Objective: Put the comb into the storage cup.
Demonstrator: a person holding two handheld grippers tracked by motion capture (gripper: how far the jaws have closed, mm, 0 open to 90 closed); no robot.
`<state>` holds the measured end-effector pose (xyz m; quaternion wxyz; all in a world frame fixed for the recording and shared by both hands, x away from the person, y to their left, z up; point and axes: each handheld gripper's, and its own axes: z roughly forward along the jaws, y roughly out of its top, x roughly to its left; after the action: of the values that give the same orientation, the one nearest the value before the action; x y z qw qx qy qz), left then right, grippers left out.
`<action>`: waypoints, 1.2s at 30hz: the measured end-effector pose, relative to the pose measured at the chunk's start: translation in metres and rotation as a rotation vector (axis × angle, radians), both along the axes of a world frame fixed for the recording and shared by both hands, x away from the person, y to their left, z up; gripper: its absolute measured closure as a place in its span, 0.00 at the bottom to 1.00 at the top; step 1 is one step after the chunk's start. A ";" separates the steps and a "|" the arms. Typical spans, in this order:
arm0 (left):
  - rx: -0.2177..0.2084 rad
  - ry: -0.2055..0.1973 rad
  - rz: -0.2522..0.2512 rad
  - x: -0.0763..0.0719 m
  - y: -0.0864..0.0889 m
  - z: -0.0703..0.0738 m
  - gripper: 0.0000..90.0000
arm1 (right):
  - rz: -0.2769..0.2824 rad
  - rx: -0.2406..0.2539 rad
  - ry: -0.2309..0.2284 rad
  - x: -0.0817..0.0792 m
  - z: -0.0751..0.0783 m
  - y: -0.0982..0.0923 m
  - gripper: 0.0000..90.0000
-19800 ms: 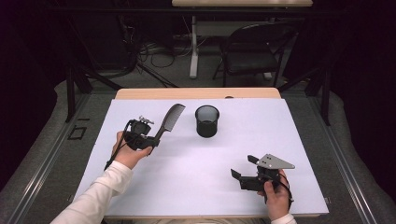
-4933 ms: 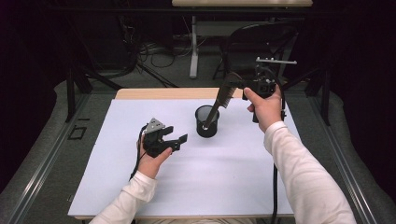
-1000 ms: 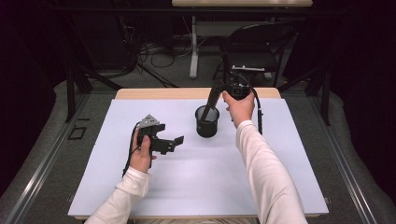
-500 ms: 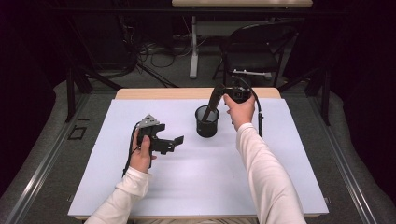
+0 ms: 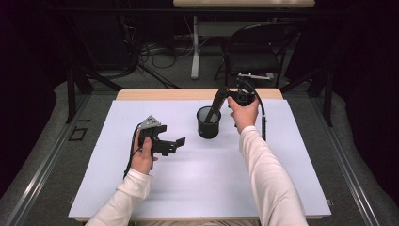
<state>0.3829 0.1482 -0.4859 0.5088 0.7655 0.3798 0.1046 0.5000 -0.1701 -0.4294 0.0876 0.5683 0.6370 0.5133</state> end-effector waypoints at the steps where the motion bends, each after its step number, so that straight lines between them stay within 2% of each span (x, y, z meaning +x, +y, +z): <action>1: 0.001 0.000 0.000 0.000 0.000 0.000 0.00 | -0.003 0.004 0.003 0.000 -0.001 -0.001 0.96; 9: -0.001 0.002 0.001 0.000 0.000 0.000 0.00 | -0.007 0.040 0.018 0.001 -0.005 -0.010 0.96; 36: 0.005 0.005 -0.001 0.000 -0.001 -0.001 0.00 | -0.033 0.057 0.046 0.002 -0.014 -0.026 0.95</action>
<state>0.3833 0.1474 -0.4870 0.5060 0.7672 0.3802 0.1034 0.5016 -0.1960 -0.4434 0.0654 0.5928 0.6145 0.5164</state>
